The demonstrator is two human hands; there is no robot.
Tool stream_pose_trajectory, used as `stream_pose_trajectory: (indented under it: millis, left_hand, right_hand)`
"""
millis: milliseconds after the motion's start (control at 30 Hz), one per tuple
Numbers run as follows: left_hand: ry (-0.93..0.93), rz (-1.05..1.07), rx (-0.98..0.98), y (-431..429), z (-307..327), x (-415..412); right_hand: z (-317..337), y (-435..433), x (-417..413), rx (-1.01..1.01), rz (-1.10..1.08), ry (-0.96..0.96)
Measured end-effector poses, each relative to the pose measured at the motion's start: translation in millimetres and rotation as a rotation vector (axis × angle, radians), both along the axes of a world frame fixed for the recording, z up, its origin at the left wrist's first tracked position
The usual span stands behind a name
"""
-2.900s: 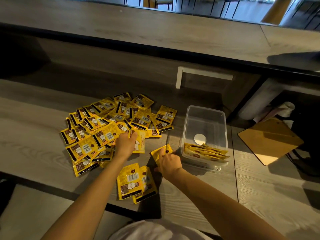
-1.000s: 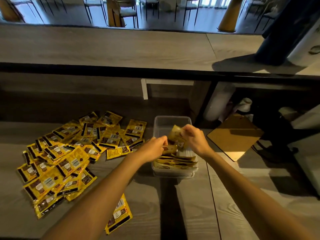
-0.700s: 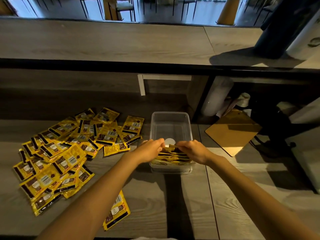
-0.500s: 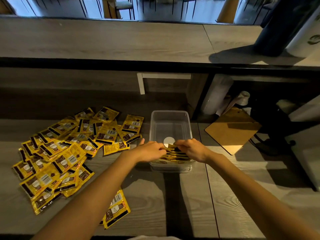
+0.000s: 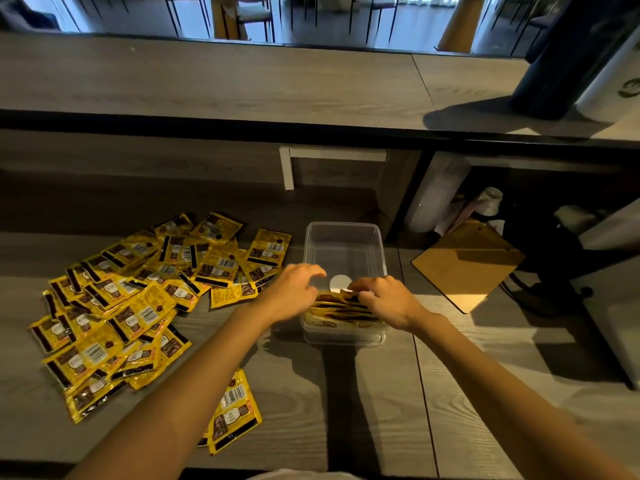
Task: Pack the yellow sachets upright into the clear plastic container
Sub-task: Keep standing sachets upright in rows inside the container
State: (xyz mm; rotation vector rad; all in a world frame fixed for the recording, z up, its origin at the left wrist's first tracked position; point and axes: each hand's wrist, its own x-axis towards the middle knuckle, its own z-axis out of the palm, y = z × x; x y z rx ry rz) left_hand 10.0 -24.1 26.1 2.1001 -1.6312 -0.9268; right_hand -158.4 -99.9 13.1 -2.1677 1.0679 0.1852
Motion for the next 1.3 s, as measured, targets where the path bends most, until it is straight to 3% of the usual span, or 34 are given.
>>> stream_pose_trajectory:
  millis: [200,300,467,667,867,1033,1167,1300]
  left_hand:
    - [-0.078,0.313,-0.206,33,5,39]
    - [-0.137,0.491,-0.161,69,-9,64]
    - [-0.156,0.674,0.037,136,-49,95]
    - [-0.179,0.629,0.166,169,-77,94]
    - [-0.275,0.448,0.304,170,-86,70]
    - [-0.429,0.384,0.373,153,-87,54]
    - [-0.437,0.374,0.361,142,-92,51]
    - [-0.419,0.325,0.323,135,-89,56]
  right_hand:
    - [14,32,36,-0.429,0.073,-0.22]
    - [2,69,65,-0.531,0.342,-0.348]
    - [-49,118,105,-0.319,0.75,-0.14]
    - [-81,145,117,-0.275,0.963,0.058]
    - [-89,126,104,-0.306,0.868,0.162]
    - [-82,105,88,-0.313,0.695,0.092]
    - [-73,109,89,-0.372,0.587,0.068]
    - [-72,125,99,-0.403,0.411,0.278]
